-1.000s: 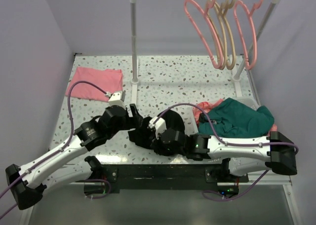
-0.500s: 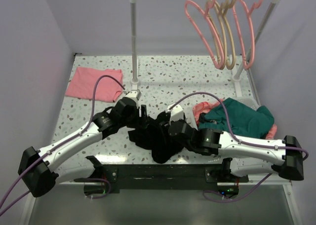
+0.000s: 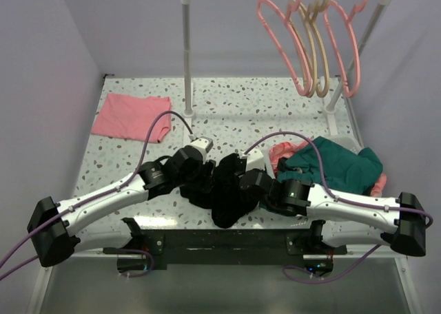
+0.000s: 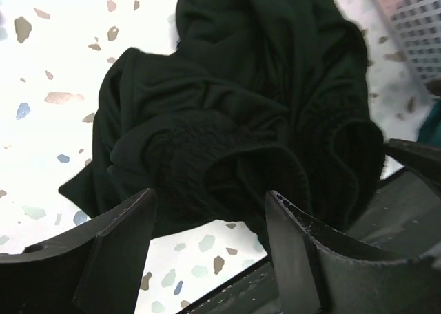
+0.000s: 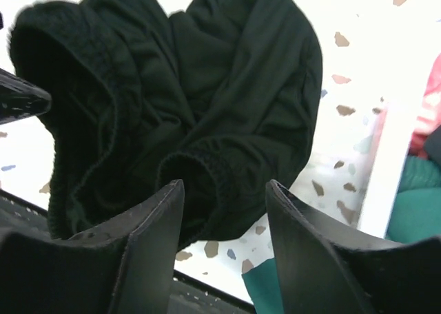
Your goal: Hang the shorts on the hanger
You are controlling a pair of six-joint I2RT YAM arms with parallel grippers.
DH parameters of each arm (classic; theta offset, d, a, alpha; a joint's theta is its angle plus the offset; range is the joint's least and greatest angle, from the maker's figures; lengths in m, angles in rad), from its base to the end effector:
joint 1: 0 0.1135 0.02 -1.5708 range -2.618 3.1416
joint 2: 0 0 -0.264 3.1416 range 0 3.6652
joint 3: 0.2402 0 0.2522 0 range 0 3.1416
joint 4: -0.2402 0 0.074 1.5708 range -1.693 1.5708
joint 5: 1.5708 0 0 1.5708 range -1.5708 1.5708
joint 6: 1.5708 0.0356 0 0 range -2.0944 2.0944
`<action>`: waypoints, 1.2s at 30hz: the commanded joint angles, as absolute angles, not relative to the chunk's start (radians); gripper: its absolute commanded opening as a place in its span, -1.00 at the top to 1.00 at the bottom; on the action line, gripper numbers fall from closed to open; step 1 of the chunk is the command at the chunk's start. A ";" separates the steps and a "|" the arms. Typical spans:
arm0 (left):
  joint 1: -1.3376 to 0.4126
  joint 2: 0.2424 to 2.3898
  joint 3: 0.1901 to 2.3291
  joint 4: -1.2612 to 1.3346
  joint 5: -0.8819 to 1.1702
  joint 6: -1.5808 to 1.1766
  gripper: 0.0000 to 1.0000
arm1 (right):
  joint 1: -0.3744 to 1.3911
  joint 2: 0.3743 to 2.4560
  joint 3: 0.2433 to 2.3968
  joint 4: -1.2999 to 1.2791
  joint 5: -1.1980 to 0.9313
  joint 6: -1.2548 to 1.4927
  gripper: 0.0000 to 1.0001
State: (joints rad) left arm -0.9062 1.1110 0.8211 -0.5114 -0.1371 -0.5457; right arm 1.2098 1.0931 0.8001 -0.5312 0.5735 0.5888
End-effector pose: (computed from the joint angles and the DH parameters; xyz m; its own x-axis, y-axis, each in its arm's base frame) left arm 0.1461 -0.1786 0.2591 -0.7529 0.1273 -0.6457 0.3865 0.8796 -0.2772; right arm 0.0961 0.2000 0.2584 -0.5798 -0.2148 -0.7860 -0.4013 0.9148 0.0460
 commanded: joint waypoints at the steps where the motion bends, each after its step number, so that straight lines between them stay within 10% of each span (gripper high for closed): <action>1: -0.917 1.164 0.838 -0.505 -0.250 -0.563 -0.34 | 1.209 1.115 0.773 -0.532 0.523 0.635 0.01; 11: -0.910 1.215 0.740 -0.384 -0.327 -0.629 0.14 | 1.207 1.264 0.735 -0.431 0.486 0.661 0.07; 17: -0.818 1.151 0.751 -0.409 -0.402 -0.641 1.00 | 1.203 1.309 0.851 -0.527 0.612 0.649 0.83; 36: -0.741 1.069 1.689 -0.819 -0.612 -0.446 1.00 | 1.157 1.281 1.781 -0.603 0.922 0.054 1.00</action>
